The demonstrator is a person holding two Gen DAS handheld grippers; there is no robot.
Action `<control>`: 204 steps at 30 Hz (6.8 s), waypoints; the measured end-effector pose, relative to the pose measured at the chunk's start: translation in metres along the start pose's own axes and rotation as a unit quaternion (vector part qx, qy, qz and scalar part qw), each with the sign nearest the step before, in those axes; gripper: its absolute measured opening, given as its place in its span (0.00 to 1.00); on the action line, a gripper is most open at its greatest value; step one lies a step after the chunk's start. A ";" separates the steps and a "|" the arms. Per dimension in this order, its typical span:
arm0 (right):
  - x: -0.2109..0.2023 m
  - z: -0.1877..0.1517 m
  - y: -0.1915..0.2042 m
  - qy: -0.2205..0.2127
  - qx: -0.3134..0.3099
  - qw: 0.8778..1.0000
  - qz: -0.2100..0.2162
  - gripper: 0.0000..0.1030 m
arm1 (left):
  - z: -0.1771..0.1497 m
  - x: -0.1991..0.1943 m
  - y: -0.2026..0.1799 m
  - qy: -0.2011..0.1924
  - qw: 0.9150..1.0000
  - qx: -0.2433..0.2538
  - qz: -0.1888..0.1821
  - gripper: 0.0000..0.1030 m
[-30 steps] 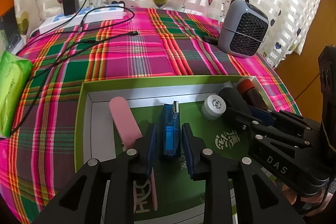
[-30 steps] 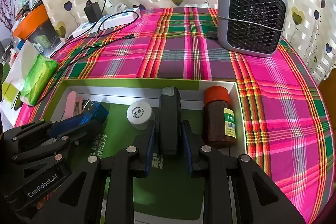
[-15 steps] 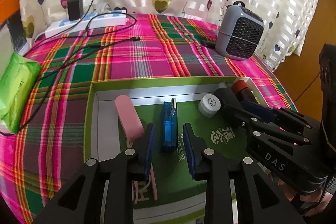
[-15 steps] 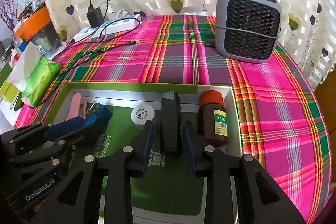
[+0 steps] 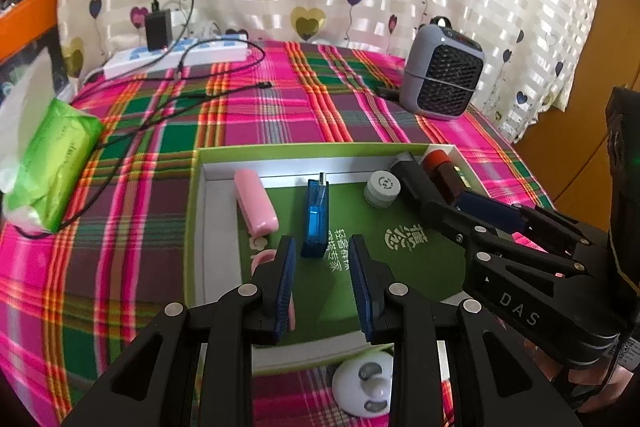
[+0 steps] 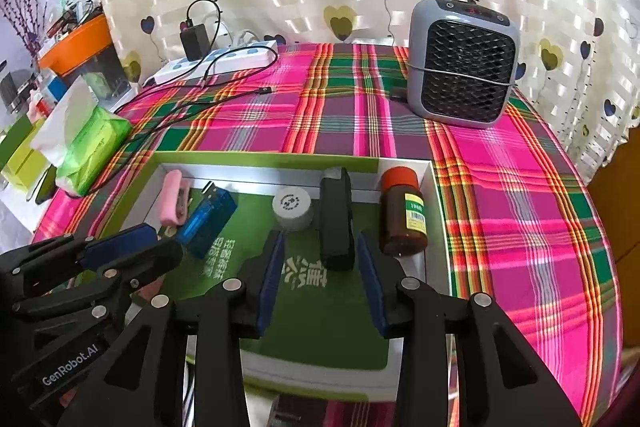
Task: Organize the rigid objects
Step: 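Lower both items into the tray and open both tools, then lift both open tools away from the tray, then move the left tool to the silver bar while the right tool approaches the green suction cup, then close the left tool on the silver bar while the right tool grasps the green suction cup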
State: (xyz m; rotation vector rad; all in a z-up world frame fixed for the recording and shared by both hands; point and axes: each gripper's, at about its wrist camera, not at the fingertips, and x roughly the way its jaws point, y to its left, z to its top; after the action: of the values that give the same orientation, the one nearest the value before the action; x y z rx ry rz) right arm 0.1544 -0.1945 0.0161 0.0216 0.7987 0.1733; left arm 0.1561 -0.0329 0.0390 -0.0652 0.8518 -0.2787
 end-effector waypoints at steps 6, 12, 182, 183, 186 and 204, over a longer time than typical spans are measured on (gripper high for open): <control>-0.015 -0.007 0.004 -0.010 0.003 1.000 0.003 0.38 | -0.008 -0.017 -0.003 -0.008 1.000 0.001 -0.004 0.26; -0.033 -0.015 0.011 -0.023 -0.009 1.000 0.002 0.38 | -0.021 -0.030 -0.006 -0.015 1.000 -0.002 -0.006 0.26; -0.056 -0.100 -0.048 0.025 0.002 1.000 -0.004 0.34 | -0.106 -0.036 -0.053 0.029 0.996 0.081 0.023 0.22; -0.056 -0.100 -0.047 0.025 0.002 1.000 -0.005 0.34 | -0.106 -0.036 -0.052 0.030 0.996 0.080 0.022 0.22; -0.056 -0.100 -0.047 0.025 0.001 1.000 -0.006 0.34 | -0.107 -0.037 -0.052 0.029 0.996 0.077 0.020 0.22; -0.058 -0.101 -0.048 0.022 0.013 1.000 0.000 0.34 | -0.109 -0.043 -0.054 0.023 0.997 0.075 0.012 0.22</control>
State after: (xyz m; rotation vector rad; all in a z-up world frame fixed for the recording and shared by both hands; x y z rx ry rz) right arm 0.0495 -0.2563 -0.0167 0.0416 0.8444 0.1635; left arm 0.0358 -0.0675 0.0080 0.0930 0.8750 -0.3215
